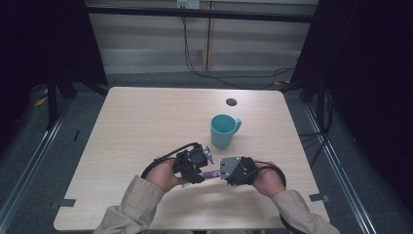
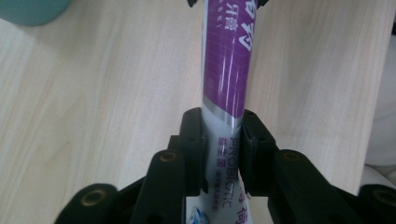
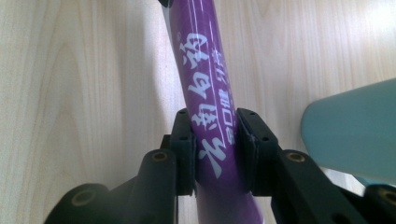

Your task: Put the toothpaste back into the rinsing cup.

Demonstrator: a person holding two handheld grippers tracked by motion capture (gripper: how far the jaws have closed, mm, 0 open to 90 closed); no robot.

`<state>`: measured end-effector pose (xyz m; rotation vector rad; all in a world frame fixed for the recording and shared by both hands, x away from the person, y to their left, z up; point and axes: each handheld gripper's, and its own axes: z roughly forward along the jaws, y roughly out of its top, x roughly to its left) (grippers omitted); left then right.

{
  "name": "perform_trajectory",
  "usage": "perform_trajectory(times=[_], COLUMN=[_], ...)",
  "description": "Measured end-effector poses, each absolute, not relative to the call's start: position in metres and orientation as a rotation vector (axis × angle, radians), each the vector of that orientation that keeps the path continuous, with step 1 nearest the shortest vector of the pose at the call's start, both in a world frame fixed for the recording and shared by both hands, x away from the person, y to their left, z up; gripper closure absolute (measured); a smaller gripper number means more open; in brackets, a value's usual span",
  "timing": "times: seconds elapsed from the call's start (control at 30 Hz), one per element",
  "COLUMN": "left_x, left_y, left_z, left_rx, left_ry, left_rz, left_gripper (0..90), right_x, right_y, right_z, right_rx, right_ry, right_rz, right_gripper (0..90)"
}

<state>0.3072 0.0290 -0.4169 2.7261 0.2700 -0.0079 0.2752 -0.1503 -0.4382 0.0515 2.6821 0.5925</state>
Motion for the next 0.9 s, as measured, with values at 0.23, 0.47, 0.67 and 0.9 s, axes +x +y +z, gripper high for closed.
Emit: perform_trajectory(times=[0.23,0.47,0.67,0.9], left_x=[0.308,0.306,0.302,0.3], left_y=[0.037,0.043,0.039,0.035], left_z=[-0.42,-0.42,-0.424,-0.425], left_rx=[2.751,2.755,2.779,2.788], left_ry=[0.273,0.258,0.241,0.217], left_rz=[0.087,0.141,0.177,0.193], left_gripper=[48.6,45.2,46.3,47.4], right_x=[0.275,0.276,0.275,0.276], right_y=[-0.161,-0.165,-0.166,-0.168], right_z=[-0.435,-0.435,-0.437,-0.436], right_rx=[0.098,0.118,0.137,0.14], right_ry=[2.656,2.668,2.678,2.699], right_rz=[0.589,0.558,0.558,0.564], right_gripper=[71.9,71.7,71.7,71.7])
